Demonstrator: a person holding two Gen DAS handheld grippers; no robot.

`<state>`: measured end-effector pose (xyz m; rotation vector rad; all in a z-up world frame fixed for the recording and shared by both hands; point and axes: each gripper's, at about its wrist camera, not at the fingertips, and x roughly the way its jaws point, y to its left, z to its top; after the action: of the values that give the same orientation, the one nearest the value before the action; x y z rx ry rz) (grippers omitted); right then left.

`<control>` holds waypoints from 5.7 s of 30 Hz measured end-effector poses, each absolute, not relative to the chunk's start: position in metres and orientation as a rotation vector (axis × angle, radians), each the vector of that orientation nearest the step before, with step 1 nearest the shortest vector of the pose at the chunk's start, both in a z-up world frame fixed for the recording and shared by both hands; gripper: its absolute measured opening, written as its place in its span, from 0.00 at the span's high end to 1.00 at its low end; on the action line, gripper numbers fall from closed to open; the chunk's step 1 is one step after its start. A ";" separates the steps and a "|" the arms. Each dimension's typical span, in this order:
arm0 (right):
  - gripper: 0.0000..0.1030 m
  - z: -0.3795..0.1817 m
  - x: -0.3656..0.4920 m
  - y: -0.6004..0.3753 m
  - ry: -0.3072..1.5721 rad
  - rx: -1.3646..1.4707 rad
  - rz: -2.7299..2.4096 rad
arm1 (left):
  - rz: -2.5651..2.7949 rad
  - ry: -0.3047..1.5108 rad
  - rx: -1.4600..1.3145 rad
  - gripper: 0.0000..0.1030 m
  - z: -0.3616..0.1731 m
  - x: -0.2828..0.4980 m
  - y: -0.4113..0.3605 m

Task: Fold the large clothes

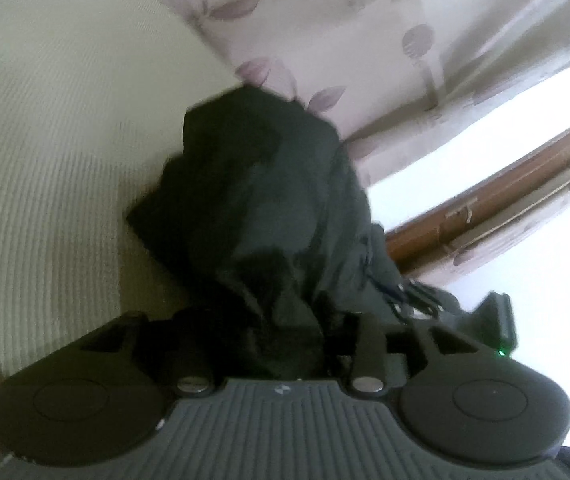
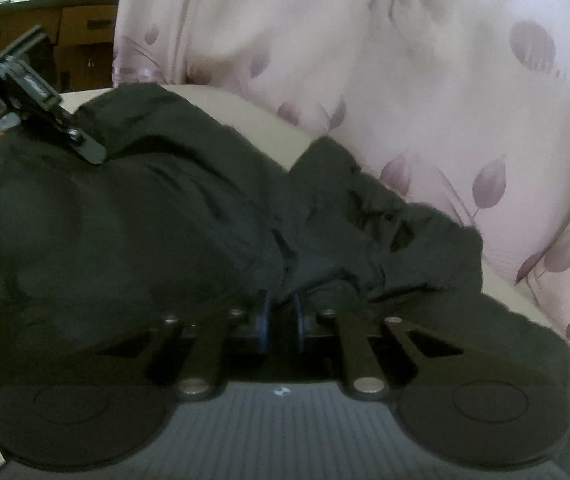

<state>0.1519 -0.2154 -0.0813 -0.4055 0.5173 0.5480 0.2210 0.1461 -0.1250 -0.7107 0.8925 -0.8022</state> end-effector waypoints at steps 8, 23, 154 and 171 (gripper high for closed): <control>0.89 -0.097 0.173 -0.232 0.611 -0.239 0.600 | -0.949 0.839 -0.454 0.01 -0.105 0.206 0.104; 0.90 -0.109 0.180 -0.234 0.680 0.113 0.586 | -0.924 0.765 -0.703 0.63 -0.081 0.179 0.107; 0.80 -0.050 0.141 -0.388 0.509 0.474 0.565 | -0.738 0.242 -0.347 0.00 -0.076 0.019 -0.117; 0.04 -0.070 0.063 -0.466 0.549 0.691 0.548 | -0.740 0.279 -0.307 0.00 -0.084 0.015 -0.126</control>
<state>0.0629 -0.4663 -0.0697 0.6905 0.5494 0.5480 0.0147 -0.1262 -0.0837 -0.3073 0.2788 -0.7399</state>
